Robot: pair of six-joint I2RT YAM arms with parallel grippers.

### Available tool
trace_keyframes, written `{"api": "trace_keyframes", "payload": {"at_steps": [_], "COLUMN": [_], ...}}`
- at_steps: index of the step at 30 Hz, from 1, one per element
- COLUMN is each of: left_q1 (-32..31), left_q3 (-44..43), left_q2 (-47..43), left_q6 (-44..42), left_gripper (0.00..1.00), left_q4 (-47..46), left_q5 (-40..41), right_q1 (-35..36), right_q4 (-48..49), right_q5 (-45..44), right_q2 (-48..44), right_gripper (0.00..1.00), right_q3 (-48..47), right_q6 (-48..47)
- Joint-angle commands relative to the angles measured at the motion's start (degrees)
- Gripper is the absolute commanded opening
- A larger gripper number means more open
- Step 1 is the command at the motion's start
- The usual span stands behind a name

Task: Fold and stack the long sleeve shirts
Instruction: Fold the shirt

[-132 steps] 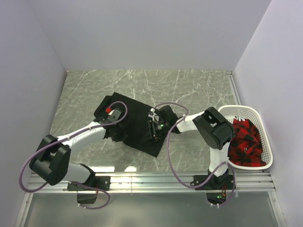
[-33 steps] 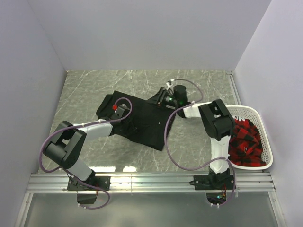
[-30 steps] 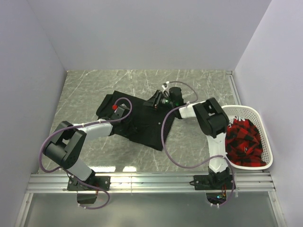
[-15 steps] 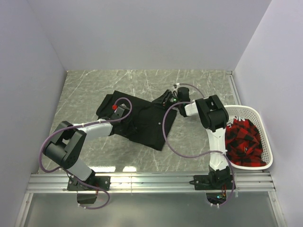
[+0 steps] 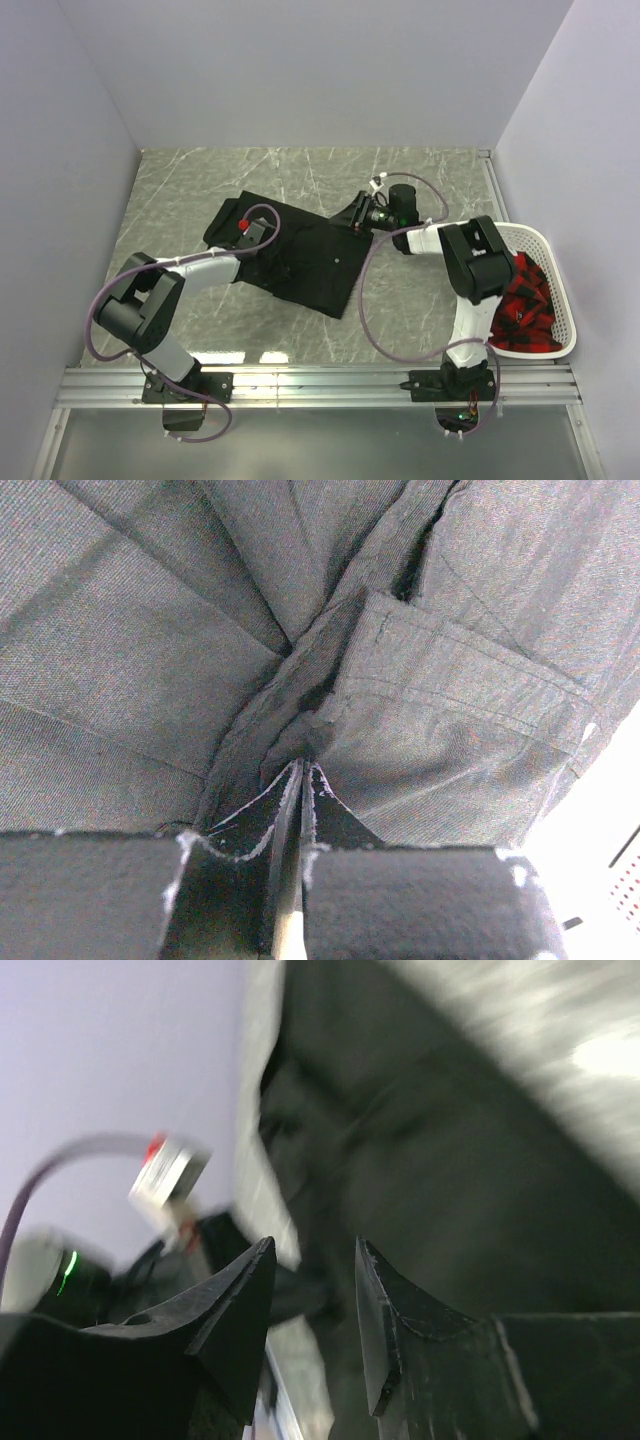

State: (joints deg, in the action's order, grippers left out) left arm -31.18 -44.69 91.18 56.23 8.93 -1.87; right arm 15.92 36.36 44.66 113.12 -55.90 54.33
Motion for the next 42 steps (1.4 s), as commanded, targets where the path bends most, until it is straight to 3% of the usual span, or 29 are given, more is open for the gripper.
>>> {"api": "trace_keyframes", "payload": {"at_steps": [1,4,9,17,22,29,42], "left_q1": [0.4,0.3,0.7,2.2,3.7,5.4,8.9], "left_q3": [-2.1,-2.8,-3.7,-4.4,-4.3,-3.2,-5.8], "left_q2": [1.5,1.7,2.1,2.9,3.5,3.9,-0.1], "left_q6": [-1.8,-2.0,-2.3,-2.7,-2.6,-2.4,-2.1], "left_gripper": [0.09,0.09,0.09,0.08,0.08,0.08,0.08], "left_q4": [2.1,2.6,2.9,2.6,2.6,1.6,3.9], "left_q5": [1.8,1.7,3.3,3.8,3.7,3.1,2.4], "right_q1": [4.7,9.8,14.0,14.2,14.0,13.1,13.1], "right_q4": [-1.2,-10.1,-9.7,-7.5,-13.8,-12.3,-19.4], "right_q5": [5.2,6.1,6.0,11.6,9.8,10.2,6.8], "right_q2": [-6.7,-9.9,-9.9,-1.0,0.2,0.0,-12.2], "right_gripper": [0.45,0.45,0.45,0.45,0.45,0.45,0.47], "right_q3": [3.0,5.3,10.7,15.2,15.8,20.3,22.8], "right_q6": [-6.0,-11.6,-12.2,-9.2,-11.9,-11.4,-17.0]}}
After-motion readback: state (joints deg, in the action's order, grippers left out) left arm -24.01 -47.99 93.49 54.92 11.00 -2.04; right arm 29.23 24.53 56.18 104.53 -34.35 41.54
